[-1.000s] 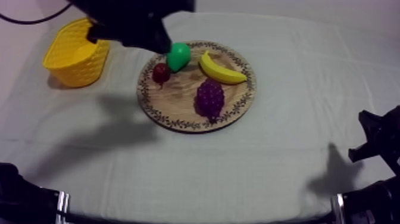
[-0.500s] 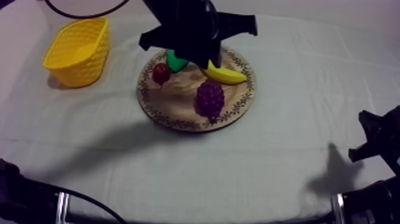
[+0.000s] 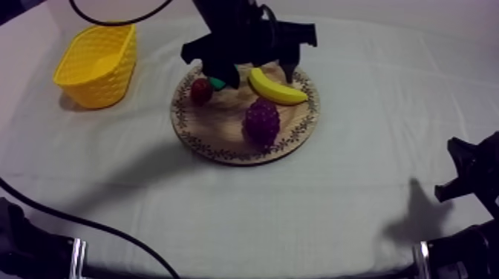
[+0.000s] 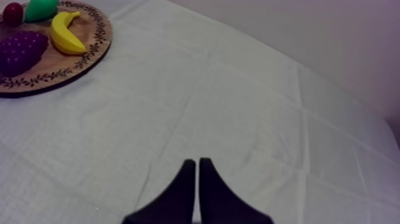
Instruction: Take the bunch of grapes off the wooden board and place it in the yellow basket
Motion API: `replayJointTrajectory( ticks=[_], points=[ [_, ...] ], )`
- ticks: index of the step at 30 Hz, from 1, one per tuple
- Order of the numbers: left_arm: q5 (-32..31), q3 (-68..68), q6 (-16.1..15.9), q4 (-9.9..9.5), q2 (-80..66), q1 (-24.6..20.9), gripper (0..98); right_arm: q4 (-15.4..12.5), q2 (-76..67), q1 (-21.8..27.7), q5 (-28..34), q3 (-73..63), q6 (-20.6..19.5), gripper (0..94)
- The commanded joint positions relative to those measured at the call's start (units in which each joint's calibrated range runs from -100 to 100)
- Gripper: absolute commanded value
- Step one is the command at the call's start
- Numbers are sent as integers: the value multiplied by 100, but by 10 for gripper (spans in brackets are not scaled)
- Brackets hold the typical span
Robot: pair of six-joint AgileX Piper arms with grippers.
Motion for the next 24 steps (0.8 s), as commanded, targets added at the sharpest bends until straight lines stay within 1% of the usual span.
replayJointTrajectory(
  ticks=[1,5,8,17,24],
  points=[
    [65,-121,1,-14,179,-7,792,-1,0,-2,-2,0,1,3],
    [125,-369,-22,-25,573,-22,833,-1,0,-2,-2,0,1,3],
    [138,-480,-48,-29,889,-51,846,-1,0,-2,-2,0,1,3],
    [144,-672,-16,4,1792,-193,799,-1,0,-2,-2,0,1,3],
    [184,-1015,-83,74,2388,-234,785,-1,0,-2,-2,0,1,3]
  ],
)
